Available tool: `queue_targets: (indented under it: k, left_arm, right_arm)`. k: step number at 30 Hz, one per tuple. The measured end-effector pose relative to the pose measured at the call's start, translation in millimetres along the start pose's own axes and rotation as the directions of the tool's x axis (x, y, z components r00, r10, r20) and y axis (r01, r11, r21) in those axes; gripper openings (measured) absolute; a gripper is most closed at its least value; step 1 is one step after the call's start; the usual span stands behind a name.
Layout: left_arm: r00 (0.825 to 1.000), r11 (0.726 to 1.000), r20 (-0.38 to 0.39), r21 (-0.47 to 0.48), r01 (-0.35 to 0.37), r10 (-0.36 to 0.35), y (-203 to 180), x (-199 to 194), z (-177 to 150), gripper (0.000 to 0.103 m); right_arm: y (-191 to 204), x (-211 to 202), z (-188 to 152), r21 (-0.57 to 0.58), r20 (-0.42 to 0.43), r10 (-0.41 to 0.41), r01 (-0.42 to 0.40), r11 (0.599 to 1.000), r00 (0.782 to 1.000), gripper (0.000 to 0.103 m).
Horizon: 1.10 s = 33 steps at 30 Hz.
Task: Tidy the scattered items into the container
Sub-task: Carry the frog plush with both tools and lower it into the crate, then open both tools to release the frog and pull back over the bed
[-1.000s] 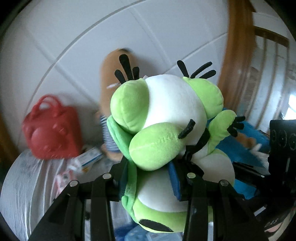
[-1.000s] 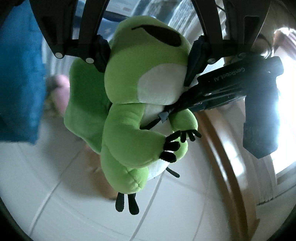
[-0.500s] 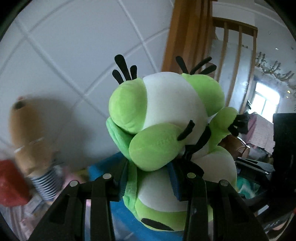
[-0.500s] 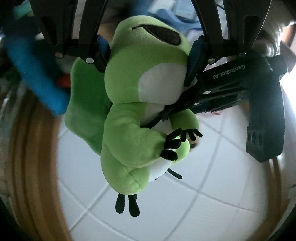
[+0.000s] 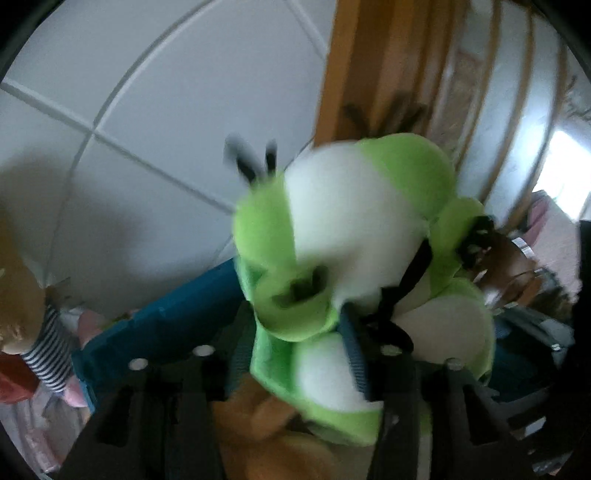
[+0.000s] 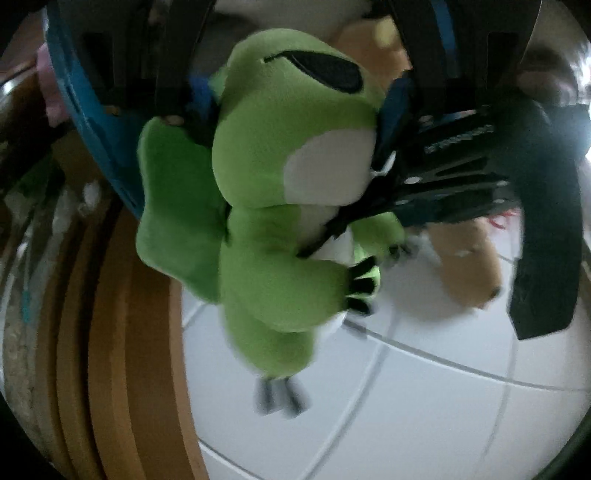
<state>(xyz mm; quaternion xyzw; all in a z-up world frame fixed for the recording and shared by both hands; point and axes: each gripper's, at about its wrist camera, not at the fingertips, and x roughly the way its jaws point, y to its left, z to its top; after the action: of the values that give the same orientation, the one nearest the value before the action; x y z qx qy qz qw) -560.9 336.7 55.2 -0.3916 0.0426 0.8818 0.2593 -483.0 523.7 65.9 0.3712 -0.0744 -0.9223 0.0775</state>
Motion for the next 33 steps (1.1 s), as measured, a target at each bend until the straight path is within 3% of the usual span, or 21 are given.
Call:
queue_targets:
  k: [1,2,5,7,13,19,22,25,29,33]
  left_arm:
    - [1.000,1.000,-0.014,-0.006,-0.018,0.018,6,9,0,0.076]
    - [0.999,1.000,-0.023,-0.014,-0.028,0.027,11,17,-2,0.079]
    - [0.998,0.998,-0.048,-0.045,-0.045,0.043,25,32,-12,0.080]
    - [0.997,0.997,-0.061,-0.057,-0.050,0.047,28,36,-16,0.080]
    - [0.997,0.997,-0.047,-0.058,-0.057,0.054,30,22,-22,0.080]
    - [0.993,0.994,0.052,-0.045,-0.101,0.103,39,-55,-35,0.080]
    - [0.981,0.987,0.110,-0.040,-0.154,0.158,46,-101,-47,0.080]
    - [0.957,0.968,0.149,-0.044,-0.246,0.250,55,-148,-66,0.080]
    - [0.922,0.947,0.215,-0.104,-0.305,0.321,77,-208,-102,0.080]
    - [0.887,0.922,0.256,-0.168,-0.350,0.384,98,-258,-140,0.091]
  right_arm:
    - [-2,8,-1,-0.013,0.001,-0.030,0.030,0.999,1.000,0.096]
    - [-3,16,-2,-0.026,-0.003,-0.056,0.056,0.998,0.998,0.100]
    - [-2,37,-10,-0.103,-0.058,-0.170,0.163,0.981,0.984,0.102]
    - [1,42,-9,-0.114,-0.052,-0.211,0.204,0.972,0.976,0.102]
    - [-16,6,-13,-0.035,0.049,-0.135,0.137,0.990,0.990,0.102]
    - [36,1,1,-0.090,0.156,-0.137,0.152,0.984,0.978,0.102]
    - [70,-22,4,-0.128,0.200,-0.103,0.130,0.983,0.974,0.102]
    - [111,-37,3,-0.159,0.231,-0.079,0.118,0.980,0.970,0.102]
    - [172,-65,-2,-0.237,0.256,-0.053,0.115,0.965,0.965,0.103]
    - [235,-86,-14,-0.316,0.270,-0.016,0.105,0.943,0.963,0.102]
